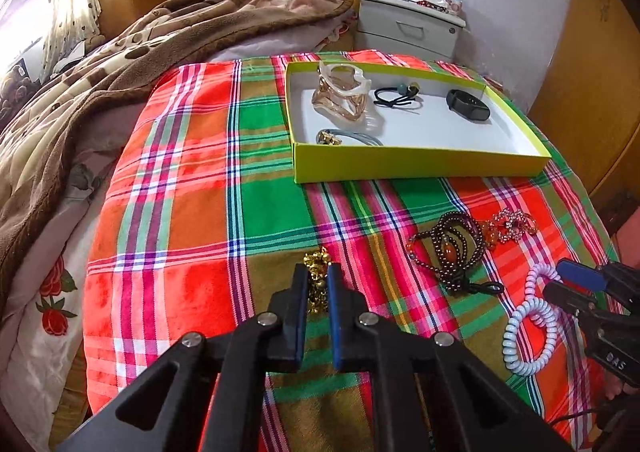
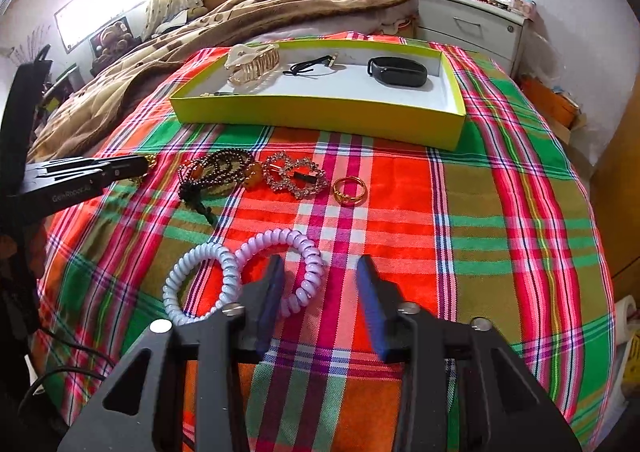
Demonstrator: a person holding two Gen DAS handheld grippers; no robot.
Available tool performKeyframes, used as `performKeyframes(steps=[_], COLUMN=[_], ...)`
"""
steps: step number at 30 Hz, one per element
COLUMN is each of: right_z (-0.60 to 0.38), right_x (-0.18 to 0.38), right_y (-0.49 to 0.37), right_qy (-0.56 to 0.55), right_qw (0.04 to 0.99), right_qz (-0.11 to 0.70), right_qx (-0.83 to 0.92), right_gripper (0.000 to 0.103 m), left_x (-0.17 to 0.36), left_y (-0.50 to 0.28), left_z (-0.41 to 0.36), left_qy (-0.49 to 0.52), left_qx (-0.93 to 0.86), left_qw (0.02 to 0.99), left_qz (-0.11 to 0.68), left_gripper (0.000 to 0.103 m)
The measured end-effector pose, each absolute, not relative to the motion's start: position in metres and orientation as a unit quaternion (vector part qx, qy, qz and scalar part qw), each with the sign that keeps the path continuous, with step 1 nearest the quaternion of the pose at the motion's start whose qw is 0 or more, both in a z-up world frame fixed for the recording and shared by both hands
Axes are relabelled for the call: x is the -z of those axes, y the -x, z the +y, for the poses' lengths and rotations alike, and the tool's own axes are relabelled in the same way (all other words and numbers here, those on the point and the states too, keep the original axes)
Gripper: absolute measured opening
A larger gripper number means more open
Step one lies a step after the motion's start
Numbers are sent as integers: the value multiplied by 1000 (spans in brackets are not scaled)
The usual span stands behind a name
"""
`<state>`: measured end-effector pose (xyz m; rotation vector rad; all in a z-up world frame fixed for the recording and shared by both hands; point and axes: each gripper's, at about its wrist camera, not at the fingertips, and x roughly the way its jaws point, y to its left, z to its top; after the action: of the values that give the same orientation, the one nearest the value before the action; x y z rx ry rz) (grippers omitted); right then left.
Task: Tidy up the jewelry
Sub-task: 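Grasp the gold chain with the left tool while the right tool grasps a white coil hair tie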
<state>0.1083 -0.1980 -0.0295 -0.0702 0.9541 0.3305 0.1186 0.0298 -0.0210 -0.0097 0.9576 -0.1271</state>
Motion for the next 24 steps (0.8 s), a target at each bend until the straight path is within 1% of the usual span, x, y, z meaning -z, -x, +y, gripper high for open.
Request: performKeyframes(steps=[1, 2, 4, 5, 11, 24], right_z=[-197, -197, -196, -196, -201, -219], right_x=[29, 30, 30, 30, 27, 1], right_y=[-108, -107, -106, -107, -105, -105], right_qy=[35, 38, 39, 38, 25, -7], right_qw=[874, 873, 873, 873, 877, 900], right_qz=[457, 458, 458, 458, 453, 412], right_qx=[-159, -162, -165, -164, -161, -141], right_gripper=[22, 19, 16, 12, 10, 9], left_x=[20, 20, 18, 17, 7, -19], left_y=[-118, -118, -117, -116, -113, -106], left_z=[31, 31, 34, 35, 42, 50], left_qy=[6, 7, 10, 12, 25, 43], left_qx=[60, 61, 60, 61, 67, 83], left_qw=[886, 887, 888, 888, 893, 903], left_qz=[459, 458, 456, 455, 445, 419], left_gripper=[10, 10, 10, 10, 10, 10])
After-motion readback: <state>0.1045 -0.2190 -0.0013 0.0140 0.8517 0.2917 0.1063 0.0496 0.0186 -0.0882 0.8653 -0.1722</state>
